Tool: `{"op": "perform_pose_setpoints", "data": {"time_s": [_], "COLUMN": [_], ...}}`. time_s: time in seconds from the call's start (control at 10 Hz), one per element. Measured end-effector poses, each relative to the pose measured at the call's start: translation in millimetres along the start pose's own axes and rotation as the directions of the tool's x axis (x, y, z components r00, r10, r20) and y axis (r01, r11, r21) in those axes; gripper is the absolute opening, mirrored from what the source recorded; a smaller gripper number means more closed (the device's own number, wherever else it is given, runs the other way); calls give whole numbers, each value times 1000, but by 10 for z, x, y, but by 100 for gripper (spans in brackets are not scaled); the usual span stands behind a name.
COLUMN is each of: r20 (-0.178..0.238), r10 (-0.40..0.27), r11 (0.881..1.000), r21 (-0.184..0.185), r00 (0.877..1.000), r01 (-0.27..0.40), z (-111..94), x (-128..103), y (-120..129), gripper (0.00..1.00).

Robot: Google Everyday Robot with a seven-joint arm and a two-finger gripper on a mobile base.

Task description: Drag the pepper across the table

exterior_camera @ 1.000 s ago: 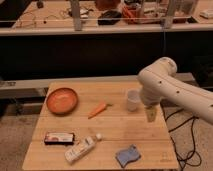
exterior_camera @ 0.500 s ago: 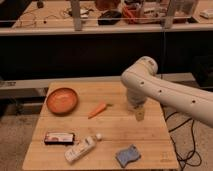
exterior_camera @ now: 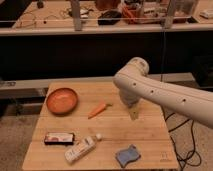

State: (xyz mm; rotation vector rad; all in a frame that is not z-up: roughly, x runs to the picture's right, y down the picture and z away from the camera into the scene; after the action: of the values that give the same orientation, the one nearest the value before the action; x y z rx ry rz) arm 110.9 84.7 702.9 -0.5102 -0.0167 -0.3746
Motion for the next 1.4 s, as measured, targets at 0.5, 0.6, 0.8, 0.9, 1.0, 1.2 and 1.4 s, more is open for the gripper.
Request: {"op": "perform_pose_setpoints", "data": {"time_s": [0.5,0.6,0.8,0.9,1.0,1.2,1.4], "r20": [3,2,2,2,4,7,10], "r10": [-79,-94,-123,-138,-154,-186,-210], "r11": [996,995,991,988,986,980,974], "r21": [37,45,60,64,69,80,86], "r00": [997,996,992,990,988,983,978], "r01": [79,94,123,138,153,185,209], "z": [59,93,139,159,176,208,244], "x": [-216,-250,-285,-308,-368,-496,-532], "y": [-126,-140,-167,-182,-219,-307,-344], "gripper": [80,80,80,80,80,80,80]}}
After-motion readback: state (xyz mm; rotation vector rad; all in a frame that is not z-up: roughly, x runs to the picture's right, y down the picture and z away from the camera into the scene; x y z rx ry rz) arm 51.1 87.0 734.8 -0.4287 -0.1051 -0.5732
